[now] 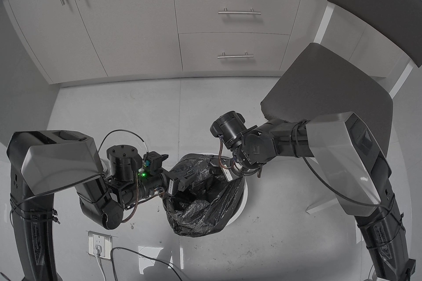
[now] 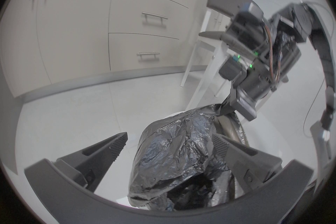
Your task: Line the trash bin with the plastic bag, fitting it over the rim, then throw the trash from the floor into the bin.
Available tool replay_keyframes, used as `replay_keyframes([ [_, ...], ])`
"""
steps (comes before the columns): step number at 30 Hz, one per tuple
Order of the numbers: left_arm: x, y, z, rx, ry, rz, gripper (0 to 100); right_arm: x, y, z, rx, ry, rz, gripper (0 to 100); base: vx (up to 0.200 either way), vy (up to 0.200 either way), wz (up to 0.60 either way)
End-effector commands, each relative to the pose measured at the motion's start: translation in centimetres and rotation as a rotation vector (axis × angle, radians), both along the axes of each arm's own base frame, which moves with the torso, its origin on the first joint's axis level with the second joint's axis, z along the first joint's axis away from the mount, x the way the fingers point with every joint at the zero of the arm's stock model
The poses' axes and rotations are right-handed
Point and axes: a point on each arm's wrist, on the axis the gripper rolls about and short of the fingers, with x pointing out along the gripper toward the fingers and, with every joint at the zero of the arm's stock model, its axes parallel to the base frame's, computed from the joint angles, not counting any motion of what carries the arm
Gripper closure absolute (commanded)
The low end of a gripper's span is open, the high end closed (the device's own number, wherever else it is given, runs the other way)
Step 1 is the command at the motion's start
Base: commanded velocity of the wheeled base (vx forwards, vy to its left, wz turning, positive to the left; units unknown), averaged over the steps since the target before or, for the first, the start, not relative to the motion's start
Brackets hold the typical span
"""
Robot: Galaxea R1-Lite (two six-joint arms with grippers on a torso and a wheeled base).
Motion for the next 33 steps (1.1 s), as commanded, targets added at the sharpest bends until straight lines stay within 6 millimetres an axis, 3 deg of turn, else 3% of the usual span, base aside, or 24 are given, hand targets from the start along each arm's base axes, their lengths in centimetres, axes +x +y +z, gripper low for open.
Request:
replay_keyframes([
  [1, 2.4, -0.8, -2.0, 0.062, -0.042, -0.013, 0, -0.2, 0.1, 1.0, 0.016, -0.016, -0.001, 100, 0.000, 0.000, 0.00],
  [8, 2.3, -2.0, -2.8, 0.114, -0.059, -0.071, 0, 0.0, -0.3, 1.5, 0.022, -0.024, -0.011, 100, 0.000, 0.000, 0.00],
  [21, 2.5, -2.1, -3.7, 0.156, -0.055, -0.080, 0, 0.3, -1.0, 2.6, 0.040, -0.042, -0.032, 100, 0.000, 0.000, 0.00],
  [27, 5.2, -1.5, -3.4, 0.159, -0.110, 0.055, 0, 0.1, -0.9, 2.9, 0.049, -0.047, -0.033, 100, 0.000, 0.000, 0.00],
  [33, 6.4, -1.2, -2.3, 0.109, -0.137, 0.166, 0, 0.2, -0.8, 2.4, 0.041, -0.040, -0.035, 100, 0.000, 0.000, 0.00],
])
